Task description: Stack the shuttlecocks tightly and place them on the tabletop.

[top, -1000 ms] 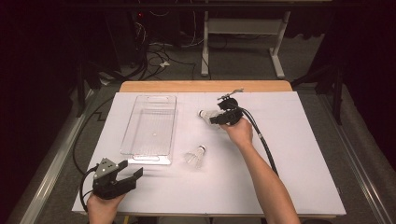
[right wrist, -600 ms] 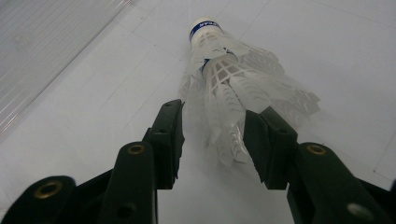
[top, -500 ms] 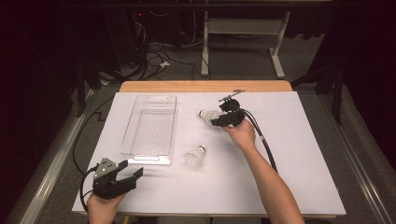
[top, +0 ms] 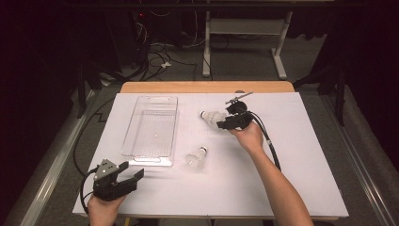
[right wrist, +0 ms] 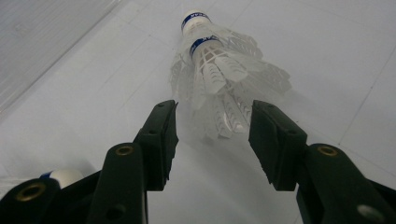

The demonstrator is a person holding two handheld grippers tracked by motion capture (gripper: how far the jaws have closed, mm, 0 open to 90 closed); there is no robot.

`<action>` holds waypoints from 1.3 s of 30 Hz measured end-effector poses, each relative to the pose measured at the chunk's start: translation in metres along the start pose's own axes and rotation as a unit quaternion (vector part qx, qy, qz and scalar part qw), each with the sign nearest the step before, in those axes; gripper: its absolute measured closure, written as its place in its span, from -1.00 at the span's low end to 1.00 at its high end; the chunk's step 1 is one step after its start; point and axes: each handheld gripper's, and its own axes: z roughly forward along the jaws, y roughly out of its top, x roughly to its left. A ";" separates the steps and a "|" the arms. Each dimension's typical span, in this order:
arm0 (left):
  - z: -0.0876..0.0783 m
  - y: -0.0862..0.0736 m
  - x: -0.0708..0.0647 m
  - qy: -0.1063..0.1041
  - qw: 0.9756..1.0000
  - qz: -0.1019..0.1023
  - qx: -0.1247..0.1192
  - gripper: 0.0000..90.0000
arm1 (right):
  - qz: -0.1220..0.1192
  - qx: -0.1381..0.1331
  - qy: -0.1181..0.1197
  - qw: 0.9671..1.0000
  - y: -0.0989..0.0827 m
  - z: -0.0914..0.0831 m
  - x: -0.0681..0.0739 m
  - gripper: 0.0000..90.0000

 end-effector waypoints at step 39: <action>-0.002 -0.001 0.000 0.003 1.000 -0.002 -0.003 -0.27 | -0.037 -0.042 0.017 0.998 -0.036 -0.035 0.021 0.02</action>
